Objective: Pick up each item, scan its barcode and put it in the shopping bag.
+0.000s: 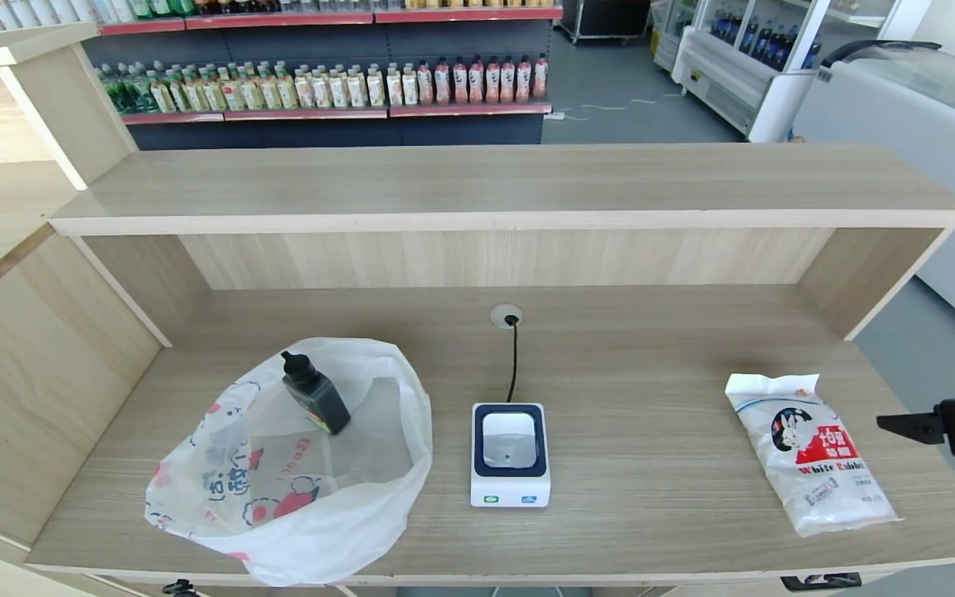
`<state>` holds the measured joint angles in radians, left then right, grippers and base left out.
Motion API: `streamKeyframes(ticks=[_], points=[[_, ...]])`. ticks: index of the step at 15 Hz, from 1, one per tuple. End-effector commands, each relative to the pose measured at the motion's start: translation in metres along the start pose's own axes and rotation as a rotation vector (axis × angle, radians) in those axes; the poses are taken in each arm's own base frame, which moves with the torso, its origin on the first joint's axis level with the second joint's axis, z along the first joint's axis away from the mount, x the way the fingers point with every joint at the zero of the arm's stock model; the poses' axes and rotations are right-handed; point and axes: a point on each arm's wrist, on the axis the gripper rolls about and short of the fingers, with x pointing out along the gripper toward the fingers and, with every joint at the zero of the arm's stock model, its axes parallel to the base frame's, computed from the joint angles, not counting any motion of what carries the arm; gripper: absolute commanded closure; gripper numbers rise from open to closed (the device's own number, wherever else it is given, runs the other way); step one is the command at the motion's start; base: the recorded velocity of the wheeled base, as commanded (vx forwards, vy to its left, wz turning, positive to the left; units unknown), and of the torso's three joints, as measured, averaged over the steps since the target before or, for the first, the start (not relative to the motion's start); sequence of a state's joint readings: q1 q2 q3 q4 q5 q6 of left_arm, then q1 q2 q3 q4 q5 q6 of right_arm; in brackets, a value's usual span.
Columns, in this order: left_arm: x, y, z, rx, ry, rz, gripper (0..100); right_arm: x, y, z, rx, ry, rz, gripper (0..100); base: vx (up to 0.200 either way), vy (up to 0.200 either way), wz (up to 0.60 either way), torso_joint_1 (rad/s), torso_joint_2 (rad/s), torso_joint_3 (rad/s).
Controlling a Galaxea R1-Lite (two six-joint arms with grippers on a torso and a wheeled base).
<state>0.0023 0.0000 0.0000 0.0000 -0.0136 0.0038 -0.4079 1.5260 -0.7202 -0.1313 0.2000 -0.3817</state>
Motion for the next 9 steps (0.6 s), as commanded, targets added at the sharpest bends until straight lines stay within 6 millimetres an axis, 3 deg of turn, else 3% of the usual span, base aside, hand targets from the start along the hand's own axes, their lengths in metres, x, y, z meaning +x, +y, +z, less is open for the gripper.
streamKeyframes(ticks=[1, 4, 9], points=[[0.0, 0.0, 0.0, -0.001, 0.0, 0.001, 0, 0.029, -0.004, -0.011, 0.028, 0.045, 0.011, 0, 0.0, 0.0, 0.0, 0.0, 0.0, 0.0], [0.0, 0.0, 0.0, -0.001, 0.0, 0.001, 0, 0.047, -0.006, -0.014, 0.07, 0.043, 0.014, 0, 0.0, 0.0, 0.0, 0.0, 0.0, 0.0], [0.0, 0.0, 0.0, 0.001, 0.0, 0.001, 0, 0.06, -0.001, -0.022, 0.078, 0.07, 0.074, 0, 0.0, 0.0, 0.0, 0.0, 0.0, 0.0]])
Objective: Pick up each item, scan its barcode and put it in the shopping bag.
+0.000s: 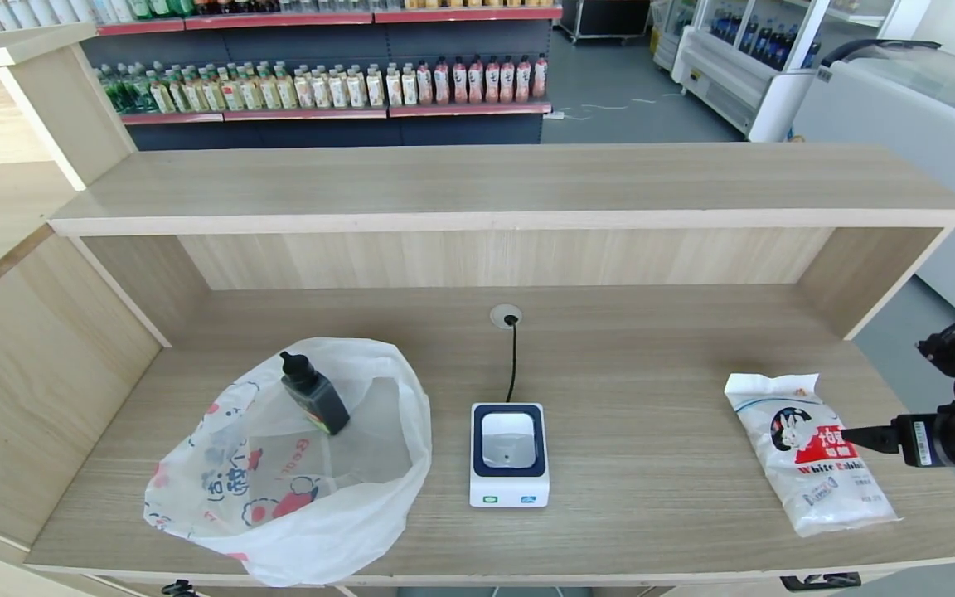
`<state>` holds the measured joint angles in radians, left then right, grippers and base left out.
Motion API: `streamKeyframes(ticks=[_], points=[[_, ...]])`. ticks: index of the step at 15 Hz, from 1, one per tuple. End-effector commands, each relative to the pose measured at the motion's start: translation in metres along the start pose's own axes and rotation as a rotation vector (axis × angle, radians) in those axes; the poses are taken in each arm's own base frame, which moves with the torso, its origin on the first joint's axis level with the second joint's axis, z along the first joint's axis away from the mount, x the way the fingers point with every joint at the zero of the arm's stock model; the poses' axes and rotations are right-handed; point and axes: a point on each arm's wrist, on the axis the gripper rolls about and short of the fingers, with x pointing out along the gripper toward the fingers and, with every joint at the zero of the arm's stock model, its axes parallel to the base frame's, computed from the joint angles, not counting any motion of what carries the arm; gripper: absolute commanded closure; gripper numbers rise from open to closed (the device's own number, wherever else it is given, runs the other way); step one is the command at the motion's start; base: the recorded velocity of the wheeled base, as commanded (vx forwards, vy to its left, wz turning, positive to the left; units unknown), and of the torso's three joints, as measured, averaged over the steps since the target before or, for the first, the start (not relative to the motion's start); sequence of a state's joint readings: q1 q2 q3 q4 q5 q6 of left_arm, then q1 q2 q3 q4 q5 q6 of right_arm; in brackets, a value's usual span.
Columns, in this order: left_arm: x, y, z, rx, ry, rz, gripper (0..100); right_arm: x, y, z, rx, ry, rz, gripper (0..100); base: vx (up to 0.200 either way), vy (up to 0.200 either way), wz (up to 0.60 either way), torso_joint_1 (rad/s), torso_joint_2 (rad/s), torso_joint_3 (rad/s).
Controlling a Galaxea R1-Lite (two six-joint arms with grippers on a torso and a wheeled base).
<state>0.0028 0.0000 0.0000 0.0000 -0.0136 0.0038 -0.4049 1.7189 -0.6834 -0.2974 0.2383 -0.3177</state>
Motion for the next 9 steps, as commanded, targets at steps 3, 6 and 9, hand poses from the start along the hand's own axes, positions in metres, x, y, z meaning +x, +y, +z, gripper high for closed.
streamKeyframes(ticks=[3, 6, 9], points=[[0.0, 0.0, 0.0, 0.001, 0.0, 0.0, 0, 0.024, -0.002, -0.003, -0.01, 0.008, 0.017, 0, 0.0, 0.0, 0.0, 0.0, 0.0, 0.0], [0.0, 0.0, 0.0, 0.001, 0.0, 0.0, 0, 0.034, 0.005, 0.001, -0.031, -0.019, 0.081, 0, 0.0, 0.0, 0.0, 0.0, 0.0, 0.0], [0.0, 0.0, 0.0, -0.001, 0.0, 0.0, 0, 0.043, 0.01, -0.003, -0.062, 0.003, 0.118, 0, 0.0, 0.0, 0.0, 0.0, 0.0, 0.0]])
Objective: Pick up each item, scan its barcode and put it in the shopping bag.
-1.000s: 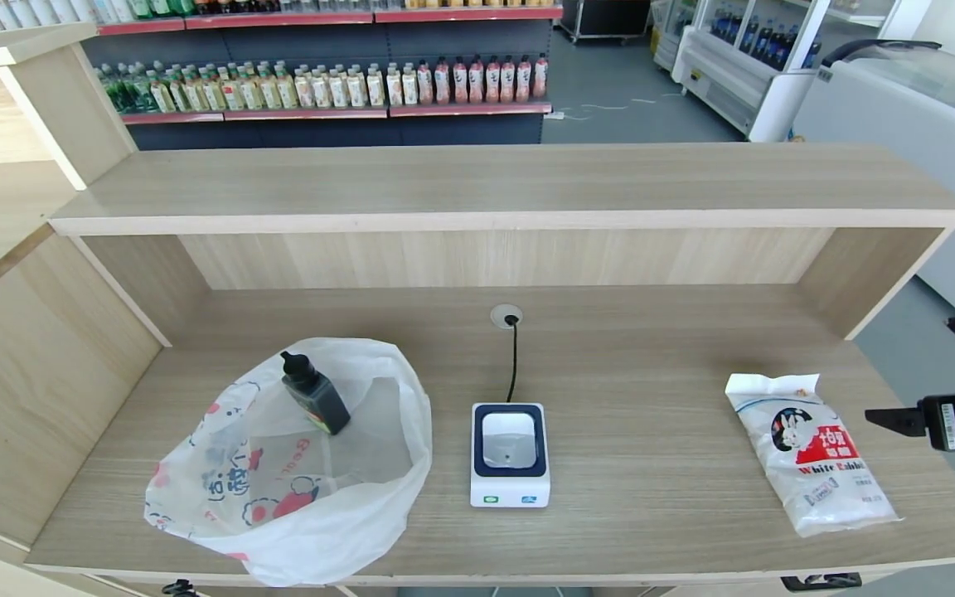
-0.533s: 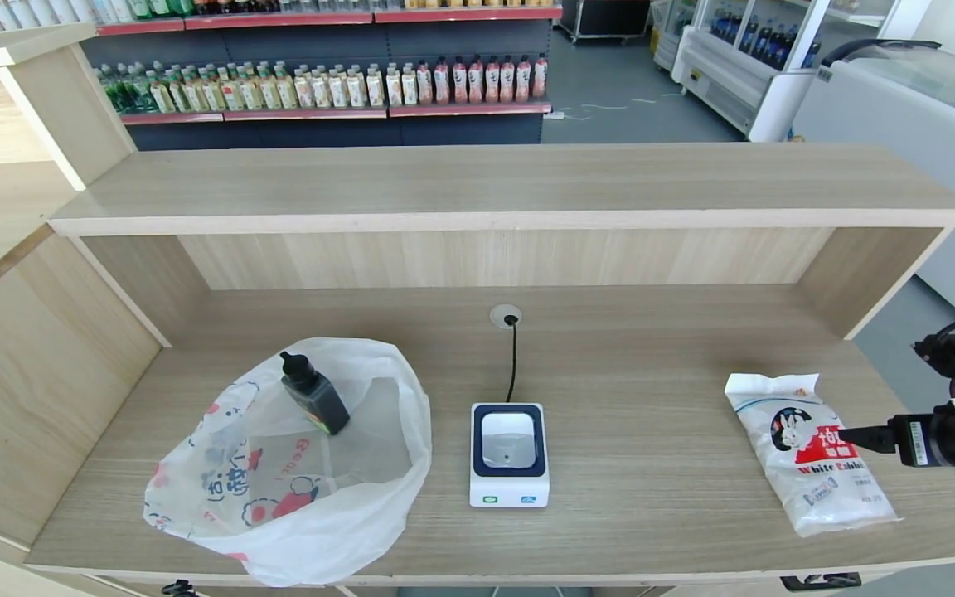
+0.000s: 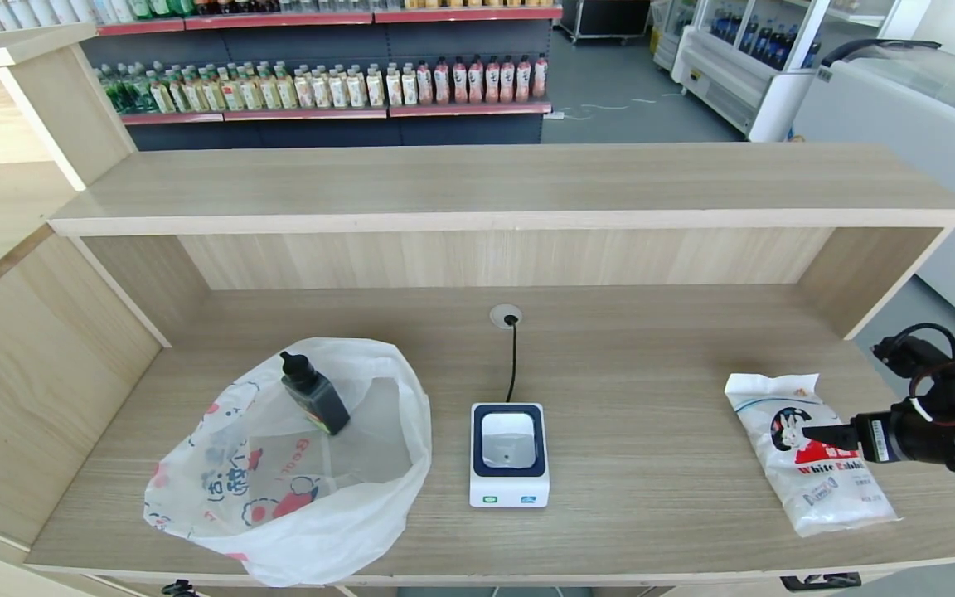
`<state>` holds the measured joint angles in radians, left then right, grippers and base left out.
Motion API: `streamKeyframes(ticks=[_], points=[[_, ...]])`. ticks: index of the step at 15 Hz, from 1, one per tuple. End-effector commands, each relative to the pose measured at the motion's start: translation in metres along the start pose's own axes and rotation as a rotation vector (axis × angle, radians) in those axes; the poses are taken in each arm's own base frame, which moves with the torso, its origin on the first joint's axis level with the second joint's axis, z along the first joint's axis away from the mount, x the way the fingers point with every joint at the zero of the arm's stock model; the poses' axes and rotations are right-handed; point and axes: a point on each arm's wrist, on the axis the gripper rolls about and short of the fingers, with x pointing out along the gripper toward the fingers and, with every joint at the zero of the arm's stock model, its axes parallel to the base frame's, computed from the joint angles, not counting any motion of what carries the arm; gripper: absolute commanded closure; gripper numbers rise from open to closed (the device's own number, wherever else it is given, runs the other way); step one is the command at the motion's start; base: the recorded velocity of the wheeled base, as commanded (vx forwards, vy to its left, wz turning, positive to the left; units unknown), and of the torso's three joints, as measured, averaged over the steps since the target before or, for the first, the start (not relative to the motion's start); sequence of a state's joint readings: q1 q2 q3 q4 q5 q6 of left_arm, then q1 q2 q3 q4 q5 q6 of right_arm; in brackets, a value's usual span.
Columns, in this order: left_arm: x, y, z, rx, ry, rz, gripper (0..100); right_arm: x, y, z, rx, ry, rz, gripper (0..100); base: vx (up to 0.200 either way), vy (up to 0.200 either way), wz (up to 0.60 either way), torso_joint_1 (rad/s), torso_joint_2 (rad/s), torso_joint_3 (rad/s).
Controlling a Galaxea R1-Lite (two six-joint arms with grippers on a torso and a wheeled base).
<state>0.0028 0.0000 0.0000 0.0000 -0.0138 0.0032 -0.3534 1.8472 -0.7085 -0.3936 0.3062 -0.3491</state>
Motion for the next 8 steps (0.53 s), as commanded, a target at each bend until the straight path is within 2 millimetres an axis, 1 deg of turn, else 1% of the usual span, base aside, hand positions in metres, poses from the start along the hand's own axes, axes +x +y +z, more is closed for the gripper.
streamKeyframes(ticks=[1, 5, 8], points=[[0.0, 0.0, 0.0, 0.001, 0.0, 0.0, 0, 0.011, 0.001, -0.007, -0.019, 0.036, 0.018, 0, 0.0, 0.0, 0.0, 0.0, 0.0, 0.0], [0.0, 0.0, 0.0, 0.0, 0.0, 0.0, 0, 0.025, -0.002, -0.011, -0.054, 0.012, 0.009, 0, 0.0, 0.0, 0.0, 0.0, 0.0, 0.0], [0.0, 0.0, 0.0, 0.0, 0.0, 0.0, 0, 0.032, -0.003, -0.014, -0.075, 0.019, 0.014, 0, 0.0, 0.0, 0.0, 0.0, 0.0, 0.0]])
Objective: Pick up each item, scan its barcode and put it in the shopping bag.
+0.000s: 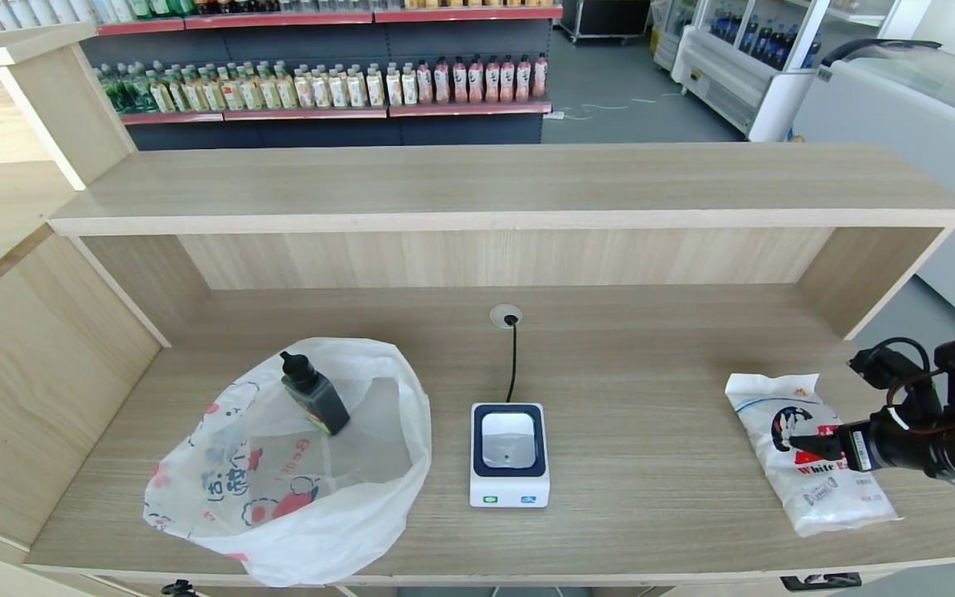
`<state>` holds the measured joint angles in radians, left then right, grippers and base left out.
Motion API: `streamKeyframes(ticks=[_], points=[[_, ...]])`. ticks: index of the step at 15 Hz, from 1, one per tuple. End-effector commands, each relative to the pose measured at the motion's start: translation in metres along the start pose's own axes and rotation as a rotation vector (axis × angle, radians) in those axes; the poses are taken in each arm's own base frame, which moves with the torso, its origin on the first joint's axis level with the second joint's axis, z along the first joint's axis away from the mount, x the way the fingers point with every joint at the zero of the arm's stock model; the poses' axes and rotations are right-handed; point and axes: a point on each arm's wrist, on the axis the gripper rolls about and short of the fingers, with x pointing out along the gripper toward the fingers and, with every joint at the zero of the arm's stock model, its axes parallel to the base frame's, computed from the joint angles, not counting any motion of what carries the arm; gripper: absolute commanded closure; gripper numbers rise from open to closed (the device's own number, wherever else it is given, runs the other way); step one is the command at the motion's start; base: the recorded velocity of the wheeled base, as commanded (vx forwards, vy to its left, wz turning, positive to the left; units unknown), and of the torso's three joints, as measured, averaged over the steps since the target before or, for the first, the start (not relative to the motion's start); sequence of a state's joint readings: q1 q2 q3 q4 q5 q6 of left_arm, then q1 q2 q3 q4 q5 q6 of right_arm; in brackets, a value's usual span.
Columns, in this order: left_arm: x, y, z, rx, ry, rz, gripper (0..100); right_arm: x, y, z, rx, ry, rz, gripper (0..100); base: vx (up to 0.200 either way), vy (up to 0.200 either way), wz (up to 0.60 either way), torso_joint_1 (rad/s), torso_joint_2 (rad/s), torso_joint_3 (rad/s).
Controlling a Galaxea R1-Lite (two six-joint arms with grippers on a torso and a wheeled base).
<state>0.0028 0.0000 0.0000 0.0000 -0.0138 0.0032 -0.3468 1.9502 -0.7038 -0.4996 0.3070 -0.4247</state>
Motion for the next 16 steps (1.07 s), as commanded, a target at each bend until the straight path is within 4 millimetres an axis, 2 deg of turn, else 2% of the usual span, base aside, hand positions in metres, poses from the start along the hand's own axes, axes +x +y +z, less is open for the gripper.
streamKeyframes(ticks=[1, 6, 7, 13, 16], points=[[0.0, 0.0, 0.0, 0.001, 0.0, 0.0, 0, 0.008, 0.0, -0.005, 0.005, 0.018, 0.011, 0, 0.0, 0.0, 0.0, 0.0, 0.0, 0.0], [0.0, 0.0, 0.0, 0.0, 0.0, 0.0, 0, 0.018, -0.001, -0.007, -0.008, -0.025, 0.024, 0, 0.0, 0.0, 0.0, 0.0, 0.0, 0.0], [0.0, 0.0, 0.0, 0.0, 0.0, 0.0, 0, 0.018, 0.0, -0.008, -0.006, -0.025, 0.024, 100, 0.0, 0.0, 0.0, 0.0, 0.0, 0.0], [0.0, 0.0, 0.0, 0.001, 0.0, 0.0, 0, 0.013, 0.002, -0.009, -0.006, -0.023, 0.024, 100, 0.0, 0.0, 0.0, 0.0, 0.0, 0.0], [0.0, 0.0, 0.0, 0.0, 0.002, 0.0, 0, 0.005, 0.001, -0.003, -0.011, -0.047, 0.014, 100, 0.0, 0.0, 0.0, 0.0, 0.0, 0.0]])
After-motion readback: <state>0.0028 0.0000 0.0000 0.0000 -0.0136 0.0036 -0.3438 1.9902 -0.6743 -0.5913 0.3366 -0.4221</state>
